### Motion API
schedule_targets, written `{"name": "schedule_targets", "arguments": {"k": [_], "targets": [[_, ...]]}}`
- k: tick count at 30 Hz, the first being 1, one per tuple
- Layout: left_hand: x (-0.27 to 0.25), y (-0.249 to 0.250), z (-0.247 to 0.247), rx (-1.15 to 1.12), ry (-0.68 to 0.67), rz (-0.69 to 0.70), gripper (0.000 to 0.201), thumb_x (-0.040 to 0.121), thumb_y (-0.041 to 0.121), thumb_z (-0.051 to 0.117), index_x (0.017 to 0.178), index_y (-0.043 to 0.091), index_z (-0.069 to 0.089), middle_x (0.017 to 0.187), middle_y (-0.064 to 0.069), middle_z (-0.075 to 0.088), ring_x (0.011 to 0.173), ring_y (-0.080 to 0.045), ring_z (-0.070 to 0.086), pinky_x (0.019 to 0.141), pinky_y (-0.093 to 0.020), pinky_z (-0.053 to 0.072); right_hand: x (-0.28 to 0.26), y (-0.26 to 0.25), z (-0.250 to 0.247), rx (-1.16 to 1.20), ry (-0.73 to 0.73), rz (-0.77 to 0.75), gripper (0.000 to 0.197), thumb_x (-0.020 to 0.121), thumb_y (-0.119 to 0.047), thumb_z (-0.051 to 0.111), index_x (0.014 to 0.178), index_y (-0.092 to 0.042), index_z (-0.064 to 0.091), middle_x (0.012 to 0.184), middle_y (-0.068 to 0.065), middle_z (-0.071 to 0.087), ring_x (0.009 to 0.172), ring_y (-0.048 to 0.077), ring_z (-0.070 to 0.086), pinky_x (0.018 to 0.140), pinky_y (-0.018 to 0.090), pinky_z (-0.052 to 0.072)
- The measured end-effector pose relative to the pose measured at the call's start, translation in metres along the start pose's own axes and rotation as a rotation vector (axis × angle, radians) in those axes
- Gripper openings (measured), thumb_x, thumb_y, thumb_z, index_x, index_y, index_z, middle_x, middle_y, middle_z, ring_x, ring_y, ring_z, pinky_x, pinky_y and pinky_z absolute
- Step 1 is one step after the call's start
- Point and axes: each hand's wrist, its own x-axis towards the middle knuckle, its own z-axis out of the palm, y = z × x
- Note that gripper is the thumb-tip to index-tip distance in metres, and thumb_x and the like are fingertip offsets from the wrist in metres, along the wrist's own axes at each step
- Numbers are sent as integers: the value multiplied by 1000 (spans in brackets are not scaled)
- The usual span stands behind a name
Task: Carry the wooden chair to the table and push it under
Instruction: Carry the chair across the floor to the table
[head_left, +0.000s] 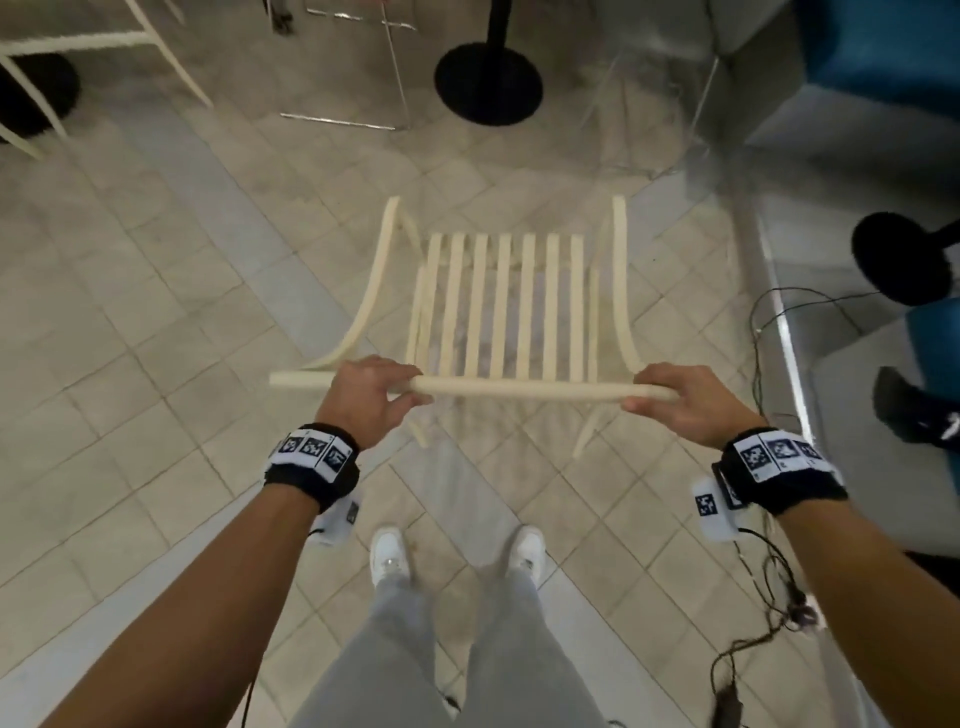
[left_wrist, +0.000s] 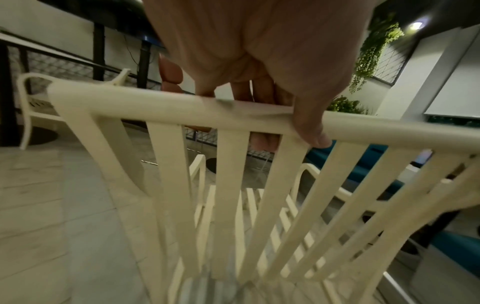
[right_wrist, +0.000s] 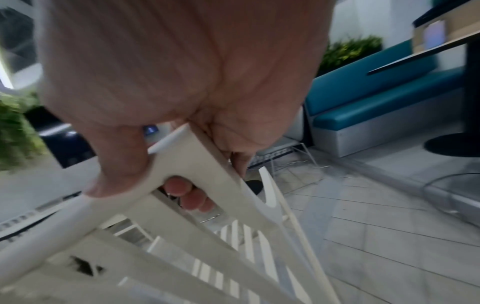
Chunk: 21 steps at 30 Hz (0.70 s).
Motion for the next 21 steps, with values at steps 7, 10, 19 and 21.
{"name": "schedule_targets", "arguments": {"k": [7, 10, 19, 21], "targets": [[26, 47, 51, 5, -75, -32, 53, 76, 66, 71, 99, 20, 85, 85, -2, 82, 82, -24, 69, 83, -57, 56, -10, 73, -21, -117, 10, 61, 49, 74, -68, 59, 101, -29, 69, 88, -7, 68, 83, 13, 61, 73, 29, 47], [44, 66, 60, 54, -133, -114, 42, 78, 52, 86, 105, 19, 84, 93, -5, 81, 90, -27, 70, 95, -56, 52, -3, 97, -21, -179, 22, 109, 43, 80, -59, 62, 106, -25, 68, 92, -4, 67, 85, 16, 60, 78, 32, 48], [65, 58, 65, -45, -133, -338, 45, 70, 43, 96, 106, 20, 84, 96, -6, 77, 86, -23, 67, 91, -38, 58, 36, 103, 1, -81, 91, 177, 30, 82, -50, 66, 93, -21, 64, 81, -2, 61, 74, 18, 59, 55, 22, 37], [67, 52, 63, -41, -124, -370, 48, 69, 42, 96, 108, 18, 84, 99, -7, 77, 87, -23, 67, 90, -37, 57, 45, 101, 10, -67, 97, 185, 30, 83, -48, 66, 93, -20, 64, 83, -1, 62, 76, 19, 60, 56, 24, 40]]}}
